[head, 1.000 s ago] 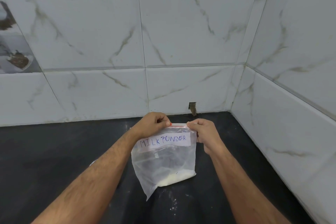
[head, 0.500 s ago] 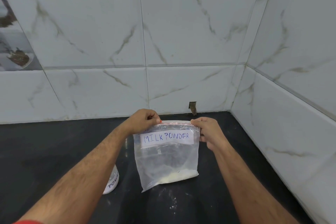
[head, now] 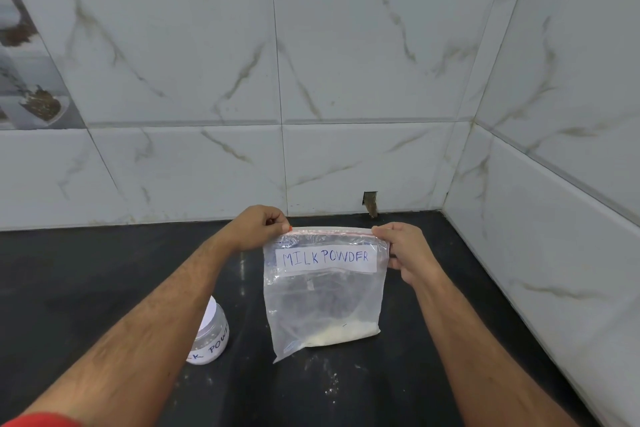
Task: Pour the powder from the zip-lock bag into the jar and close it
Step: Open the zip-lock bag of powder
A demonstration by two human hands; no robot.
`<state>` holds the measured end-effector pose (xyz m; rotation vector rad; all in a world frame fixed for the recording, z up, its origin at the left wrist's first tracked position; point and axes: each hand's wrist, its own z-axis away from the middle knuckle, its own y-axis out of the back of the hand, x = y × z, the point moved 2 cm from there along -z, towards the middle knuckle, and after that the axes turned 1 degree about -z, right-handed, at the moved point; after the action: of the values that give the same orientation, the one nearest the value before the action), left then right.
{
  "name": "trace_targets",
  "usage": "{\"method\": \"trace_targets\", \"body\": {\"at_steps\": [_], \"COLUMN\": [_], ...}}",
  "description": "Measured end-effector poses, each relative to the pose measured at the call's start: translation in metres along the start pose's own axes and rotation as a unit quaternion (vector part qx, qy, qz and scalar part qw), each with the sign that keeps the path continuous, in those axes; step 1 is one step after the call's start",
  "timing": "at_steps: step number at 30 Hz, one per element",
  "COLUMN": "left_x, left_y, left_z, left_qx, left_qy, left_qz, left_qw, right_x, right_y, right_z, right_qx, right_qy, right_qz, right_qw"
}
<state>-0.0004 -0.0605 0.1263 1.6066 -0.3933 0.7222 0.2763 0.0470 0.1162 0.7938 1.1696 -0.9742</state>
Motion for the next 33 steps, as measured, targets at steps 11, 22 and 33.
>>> {"method": "trace_targets", "body": {"at_steps": [11, 22, 33], "left_x": [-0.012, -0.011, 0.02], "left_y": [0.011, 0.023, -0.038], "left_z": [0.004, -0.001, 0.02], "left_qx": [0.015, 0.09, 0.29], "left_qy": [0.011, 0.019, 0.186], "left_qz": [-0.009, 0.004, 0.118], "left_qw": [1.0, 0.996, 0.931], "right_x": [-0.003, -0.011, 0.01], "right_y": [0.006, 0.001, -0.012], "right_z": [-0.004, -0.005, 0.01], "right_qx": [0.009, -0.013, -0.055], "right_qy": [0.0, 0.027, 0.108], "right_qz": [0.013, -0.008, 0.008], "right_qw": [1.0, 1.0, 0.993]}}
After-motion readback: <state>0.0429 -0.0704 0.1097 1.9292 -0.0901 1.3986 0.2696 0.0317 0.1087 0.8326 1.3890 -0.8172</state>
